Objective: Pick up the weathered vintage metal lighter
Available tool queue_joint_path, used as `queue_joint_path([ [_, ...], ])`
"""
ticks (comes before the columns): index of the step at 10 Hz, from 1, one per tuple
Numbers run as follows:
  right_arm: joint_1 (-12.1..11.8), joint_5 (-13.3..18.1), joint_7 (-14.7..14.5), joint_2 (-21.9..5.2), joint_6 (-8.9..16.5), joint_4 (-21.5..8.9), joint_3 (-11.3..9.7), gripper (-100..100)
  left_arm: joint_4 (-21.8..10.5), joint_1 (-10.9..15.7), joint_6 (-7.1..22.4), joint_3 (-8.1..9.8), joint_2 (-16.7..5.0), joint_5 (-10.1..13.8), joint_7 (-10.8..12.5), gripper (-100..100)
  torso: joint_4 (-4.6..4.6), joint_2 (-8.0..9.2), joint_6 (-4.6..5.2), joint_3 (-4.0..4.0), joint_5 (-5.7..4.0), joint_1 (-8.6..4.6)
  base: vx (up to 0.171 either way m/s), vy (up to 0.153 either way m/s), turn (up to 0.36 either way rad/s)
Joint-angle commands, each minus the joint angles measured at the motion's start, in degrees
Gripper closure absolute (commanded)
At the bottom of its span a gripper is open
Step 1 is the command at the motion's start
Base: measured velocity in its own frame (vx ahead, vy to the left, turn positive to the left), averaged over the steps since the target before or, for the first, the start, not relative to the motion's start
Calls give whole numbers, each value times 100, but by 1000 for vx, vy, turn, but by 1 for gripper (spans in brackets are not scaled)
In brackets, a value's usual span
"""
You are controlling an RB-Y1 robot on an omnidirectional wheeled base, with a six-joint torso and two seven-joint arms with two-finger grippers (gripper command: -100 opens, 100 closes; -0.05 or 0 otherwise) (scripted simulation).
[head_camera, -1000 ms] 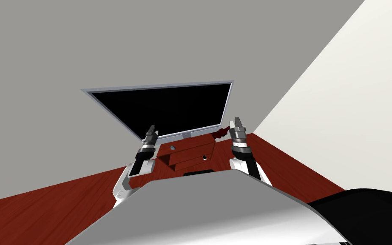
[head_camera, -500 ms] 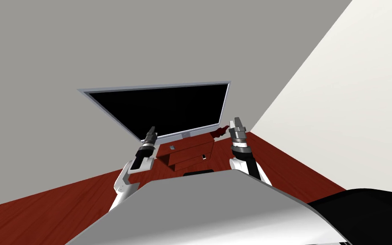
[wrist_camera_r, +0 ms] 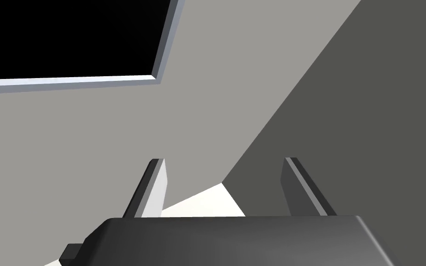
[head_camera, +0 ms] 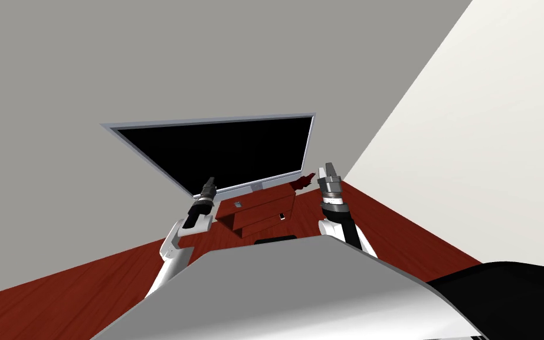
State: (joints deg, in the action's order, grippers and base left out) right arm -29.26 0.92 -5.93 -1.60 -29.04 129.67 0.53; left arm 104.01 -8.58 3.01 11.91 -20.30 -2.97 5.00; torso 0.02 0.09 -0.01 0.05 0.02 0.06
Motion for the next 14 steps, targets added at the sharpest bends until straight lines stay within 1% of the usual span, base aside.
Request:
queue_joint_path([
  [1,0,0,0,0,0,0,0,0,-146,63,158,33,-28,14,2,-100,0,0,0,0,0,0,-27,11,-38],
  [2,0,0,0,0,0,0,0,0,-365,199,399,90,-68,41,-6,-100,0,-2,-2,-1,0,0,-33,13,-71],
  [3,0,0,0,0,0,0,0,0,-540,335,556,144,-98,71,-13,-100,0,0,-1,0,0,1,-53,16,-123],
  [4,0,0,0,0,0,0,0,0,-585,335,677,144,-98,71,-13,-100,1,5,0,3,0,2,-35,11,-39],
  [5,-1,0,0,0,0,0,0,0,-804,470,884,196,-118,103,-20,-100,1,2,-3,2,1,1,-27,7,-56],
  [6,0,0,0,0,0,0,0,0,-807,470,928,196,-118,103,-20,-100,0,0,-1,0,0,-1,-22,7,-38],
  [7,-1,0,0,0,0,0,0,0,-1028,604,1168,244,-129,138,-27,-100,-1,-3,-2,-2,0,-2,-28,7,-73],
  [8,0,0,0,0,0,0,0,0,-1028,604,1171,244,-129,138,-27,-100,-1,-2,-1,-1,0,-1,-24,9,-32],
  [9,-1,0,0,0,0,0,0,0,-1247,734,1381,290,-131,175,-34,-100,0,-3,-2,-1,0,-2,-21,7,-55],
  [10,0,0,0,0,0,0,0,0,-1402,862,1568,332,-122,214,-41,-100,-1,-5,-1,-2,0,-2,-37,12,-104],
  [11,0,0,0,0,0,0,0,0,-1465,862,1632,332,-122,214,-41,-100,-1,-1,0,-1,0,-1,-36,8,-37],
  [12,-1,0,0,0,0,0,0,0,-1678,986,1841,371,-103,255,-48,-100,0,0,-4,1,0,-1,-33,5,-37],
  [13,0,0,0,0,0,0,0,0,-1854,1106,1987,405,-75,298,-55,-100,0,0,-2,0,0,-2,-36,3,-91],
  [14,0,0,0,0,0,0,0,0,-1886,1106,2051,405,-75,298,-55,-100,0,0,0,0,0,-4,-25,4,-36],
])
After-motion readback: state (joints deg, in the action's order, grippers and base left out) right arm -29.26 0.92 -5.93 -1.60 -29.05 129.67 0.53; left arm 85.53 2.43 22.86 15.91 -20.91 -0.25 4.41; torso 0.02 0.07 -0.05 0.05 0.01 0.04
